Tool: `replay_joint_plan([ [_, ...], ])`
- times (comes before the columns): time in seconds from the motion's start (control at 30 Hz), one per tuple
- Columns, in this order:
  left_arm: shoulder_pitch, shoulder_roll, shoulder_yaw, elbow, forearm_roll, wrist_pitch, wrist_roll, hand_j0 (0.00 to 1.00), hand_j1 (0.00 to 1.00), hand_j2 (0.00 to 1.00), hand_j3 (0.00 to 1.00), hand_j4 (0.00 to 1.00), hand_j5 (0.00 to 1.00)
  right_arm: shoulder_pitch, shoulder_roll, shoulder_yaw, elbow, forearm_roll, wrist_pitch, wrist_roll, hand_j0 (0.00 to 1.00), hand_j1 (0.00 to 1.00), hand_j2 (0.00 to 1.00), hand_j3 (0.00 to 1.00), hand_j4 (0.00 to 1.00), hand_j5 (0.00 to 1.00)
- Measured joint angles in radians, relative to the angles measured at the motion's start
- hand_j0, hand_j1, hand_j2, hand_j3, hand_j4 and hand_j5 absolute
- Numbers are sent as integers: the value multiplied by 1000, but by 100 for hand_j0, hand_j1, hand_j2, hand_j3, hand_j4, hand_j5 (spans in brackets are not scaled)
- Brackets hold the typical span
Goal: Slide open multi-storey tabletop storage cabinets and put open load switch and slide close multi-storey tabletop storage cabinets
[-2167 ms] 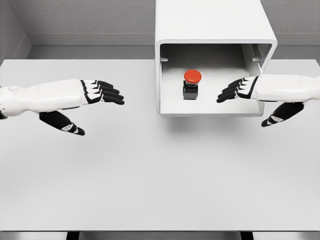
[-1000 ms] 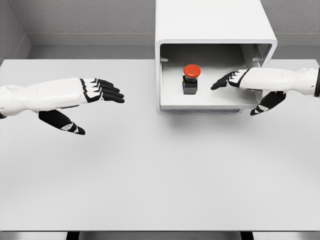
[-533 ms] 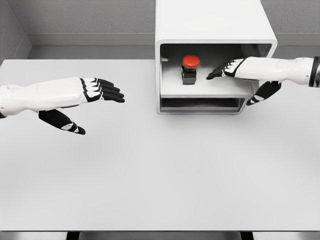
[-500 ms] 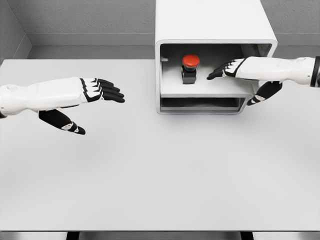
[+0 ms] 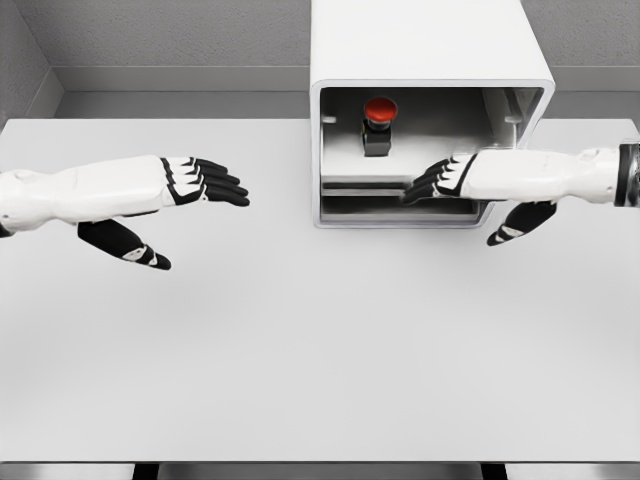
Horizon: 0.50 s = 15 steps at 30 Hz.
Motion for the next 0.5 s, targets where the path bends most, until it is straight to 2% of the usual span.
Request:
replay_joint_plan([
  [0.4, 0, 2, -1, 7, -6, 0, 0, 100, 100, 100, 100, 100, 100, -9, 66, 37, 7, 74, 0, 2, 100, 100, 100, 100, 100, 100],
  [0.5, 0, 1, -1, 8, -6, 0, 0, 100, 100, 100, 100, 100, 100, -11, 94, 43, 33, 102, 10, 2, 100, 100, 100, 100, 100, 100],
])
